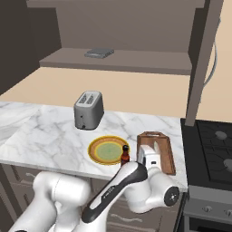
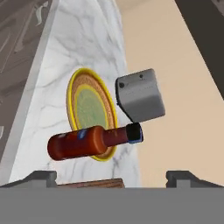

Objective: Pick the fish from the plate and place it on the cutting board. Then pick the condiment bottle from the cabinet and place it next to the cutting board.

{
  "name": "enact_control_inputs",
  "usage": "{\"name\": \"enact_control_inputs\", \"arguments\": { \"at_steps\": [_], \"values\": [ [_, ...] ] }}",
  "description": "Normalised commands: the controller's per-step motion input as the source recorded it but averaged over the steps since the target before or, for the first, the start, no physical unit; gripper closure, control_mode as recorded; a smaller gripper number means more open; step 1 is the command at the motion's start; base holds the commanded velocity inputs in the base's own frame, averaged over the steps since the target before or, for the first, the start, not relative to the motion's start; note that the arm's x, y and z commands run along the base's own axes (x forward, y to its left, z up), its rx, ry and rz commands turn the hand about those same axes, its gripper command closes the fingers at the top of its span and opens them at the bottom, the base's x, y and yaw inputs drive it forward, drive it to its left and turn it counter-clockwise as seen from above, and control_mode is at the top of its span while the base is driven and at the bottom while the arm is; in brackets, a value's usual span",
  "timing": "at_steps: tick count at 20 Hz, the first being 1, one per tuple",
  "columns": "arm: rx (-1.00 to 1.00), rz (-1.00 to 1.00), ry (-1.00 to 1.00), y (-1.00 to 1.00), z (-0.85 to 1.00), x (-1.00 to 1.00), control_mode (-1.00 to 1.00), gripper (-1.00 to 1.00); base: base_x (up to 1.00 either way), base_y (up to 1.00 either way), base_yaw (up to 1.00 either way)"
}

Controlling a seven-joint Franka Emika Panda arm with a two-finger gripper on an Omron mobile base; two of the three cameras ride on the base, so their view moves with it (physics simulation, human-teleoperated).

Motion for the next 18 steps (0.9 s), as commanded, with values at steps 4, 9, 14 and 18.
{"name": "enact_control_inputs", "arguments": {
  "at_steps": [4, 9, 14, 18],
  "values": [
    [-0.18, -0.08, -0.16, 0.00, 0.25, -0.22, -1.00, -1.00, 0.00, 0.00, 0.00],
    [-0.19, -0.08, -0.17, 0.00, 0.25, -0.19, -1.00, -1.00, 0.00, 0.00, 0.00],
    [-0.23, -0.07, -0.17, 0.00, 0.31, -0.20, -1.00, -1.00, 0.00, 0.00, 0.00],
    [-0.26, -0.08, -0.17, 0.00, 0.31, -0.25, -1.00, -1.00, 0.00, 0.00, 0.00]
  ]
}}
